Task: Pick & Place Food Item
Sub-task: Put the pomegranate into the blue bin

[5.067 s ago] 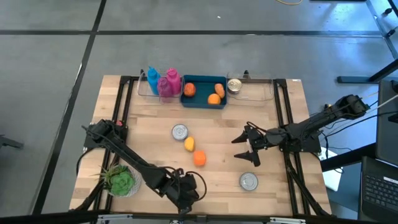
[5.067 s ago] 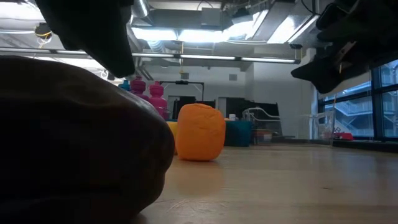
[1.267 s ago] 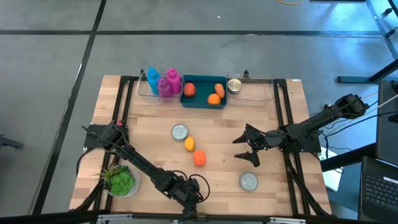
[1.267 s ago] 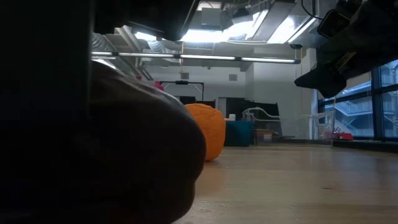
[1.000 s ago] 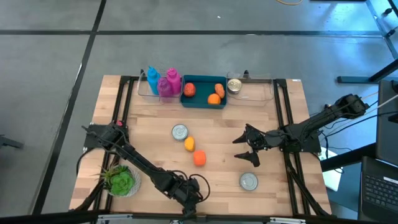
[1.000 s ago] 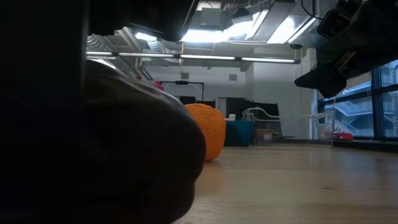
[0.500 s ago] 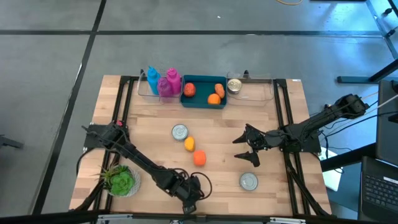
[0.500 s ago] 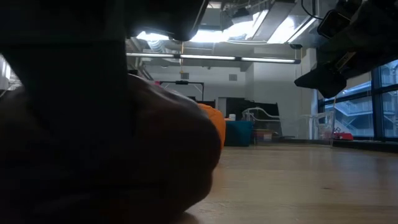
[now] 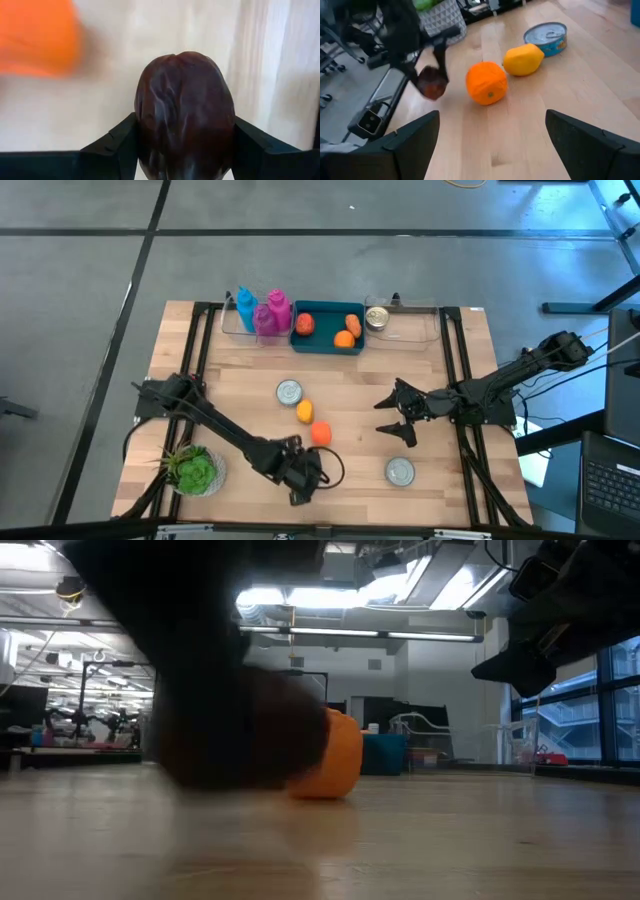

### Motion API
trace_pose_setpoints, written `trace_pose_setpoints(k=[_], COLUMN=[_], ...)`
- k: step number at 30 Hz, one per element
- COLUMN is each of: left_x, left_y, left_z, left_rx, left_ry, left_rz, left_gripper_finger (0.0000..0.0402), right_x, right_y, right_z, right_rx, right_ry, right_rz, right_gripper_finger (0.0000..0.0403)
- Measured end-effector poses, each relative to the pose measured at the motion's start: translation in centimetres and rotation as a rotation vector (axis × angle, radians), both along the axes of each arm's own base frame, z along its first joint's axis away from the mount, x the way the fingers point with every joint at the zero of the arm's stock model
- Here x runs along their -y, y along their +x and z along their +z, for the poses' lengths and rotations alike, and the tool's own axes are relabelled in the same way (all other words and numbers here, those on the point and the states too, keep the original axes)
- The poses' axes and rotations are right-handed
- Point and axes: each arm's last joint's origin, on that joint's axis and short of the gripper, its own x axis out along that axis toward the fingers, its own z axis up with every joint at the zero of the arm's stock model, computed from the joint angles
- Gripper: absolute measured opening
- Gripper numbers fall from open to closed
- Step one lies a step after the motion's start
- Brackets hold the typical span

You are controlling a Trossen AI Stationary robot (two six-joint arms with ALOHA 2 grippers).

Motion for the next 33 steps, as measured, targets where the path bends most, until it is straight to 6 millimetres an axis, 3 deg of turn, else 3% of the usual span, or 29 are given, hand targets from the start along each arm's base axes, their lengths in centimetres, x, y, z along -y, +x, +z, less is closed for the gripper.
trace_pose_setpoints(k=[7,12,19,25,33], left_x=[-3.2,-5.2,-7.1,-8.7,-10.3], left_y=[-3.4,-6.5,-11.1,-14.8,-17.3], left_z=[7.8,13.1,17.0,16.7,11.1], left_rx=[0.188,0.339,0.410,0.471,0.572], left_ry=[0.270,0.362,0.493,0.530,0.395], left_rz=[0.041,0.072,0.110,0.205,0.189], left_gripper_finger=[0.0210,0.0210,0.0210,0.0210,0.0210], right_x=[-0.1,-0.2,-0.2,0.1,1.1], right_y=[0.3,0.5,0.6,0.7,1.6], right_z=[1.1,2.1,3.0,3.6,4.2], right_rx=[0.111,0.216,0.304,0.366,0.370], right_ry=[0.038,0.046,0.080,0.097,0.130], right_rz=[0.003,0.011,0.010,-0.055,-0.124], right_gripper_finger=[0.0362,0.0362,0.0361,0.0361,0.0361])
